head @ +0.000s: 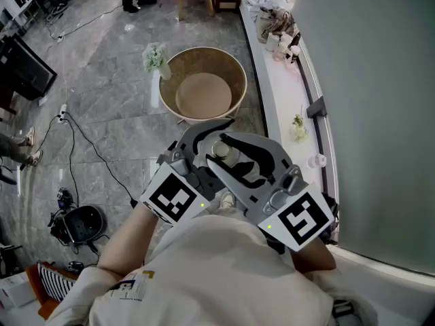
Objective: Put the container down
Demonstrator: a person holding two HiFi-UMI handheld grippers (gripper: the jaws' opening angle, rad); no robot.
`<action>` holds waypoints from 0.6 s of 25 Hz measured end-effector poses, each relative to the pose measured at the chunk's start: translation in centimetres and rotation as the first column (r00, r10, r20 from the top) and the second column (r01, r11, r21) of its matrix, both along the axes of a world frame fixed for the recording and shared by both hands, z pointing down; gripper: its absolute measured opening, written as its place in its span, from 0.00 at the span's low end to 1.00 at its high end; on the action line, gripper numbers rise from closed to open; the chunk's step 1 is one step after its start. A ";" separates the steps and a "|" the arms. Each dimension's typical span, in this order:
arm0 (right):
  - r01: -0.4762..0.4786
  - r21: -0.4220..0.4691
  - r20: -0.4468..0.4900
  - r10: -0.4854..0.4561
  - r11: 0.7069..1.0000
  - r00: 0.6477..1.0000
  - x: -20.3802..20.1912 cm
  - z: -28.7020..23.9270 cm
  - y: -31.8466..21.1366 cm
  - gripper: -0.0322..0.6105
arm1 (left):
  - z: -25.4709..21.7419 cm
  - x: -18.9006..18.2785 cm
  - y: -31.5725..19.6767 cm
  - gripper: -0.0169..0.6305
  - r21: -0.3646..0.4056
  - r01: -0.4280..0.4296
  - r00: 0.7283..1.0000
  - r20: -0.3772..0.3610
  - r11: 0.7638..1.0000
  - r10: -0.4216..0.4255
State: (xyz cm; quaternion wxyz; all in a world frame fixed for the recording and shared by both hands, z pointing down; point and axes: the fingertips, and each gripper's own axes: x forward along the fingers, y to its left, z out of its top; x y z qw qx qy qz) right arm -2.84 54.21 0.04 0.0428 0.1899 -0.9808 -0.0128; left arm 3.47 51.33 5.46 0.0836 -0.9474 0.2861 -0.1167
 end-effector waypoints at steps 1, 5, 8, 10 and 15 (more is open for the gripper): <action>-0.002 -0.001 0.004 0.002 1.000 1.000 0.0 -0.1 0.0 0.26 | 0.0 0.0 0.0 0.57 -0.011 0.002 1.000 -0.010 1.000 -0.003; -0.005 -0.006 0.014 0.005 1.000 1.000 0.1 -0.1 -0.2 0.26 | 0.1 0.1 0.0 0.57 -0.016 -0.006 1.000 -0.007 1.000 0.006; -0.003 -0.005 0.016 0.003 1.000 1.000 0.2 -0.1 -0.2 0.26 | 0.0 0.1 0.0 0.57 -0.009 -0.012 1.000 0.000 1.000 0.012; -0.007 0.004 0.012 0.007 1.000 1.000 0.3 -0.1 -0.2 0.26 | 0.0 0.2 -0.1 0.57 -0.021 -0.006 1.000 -0.017 1.000 0.005; -0.013 -0.003 0.011 0.013 1.000 1.000 0.5 -0.1 -0.4 0.26 | 0.2 0.5 -0.1 0.57 -0.037 -0.007 1.000 -0.018 0.999 0.007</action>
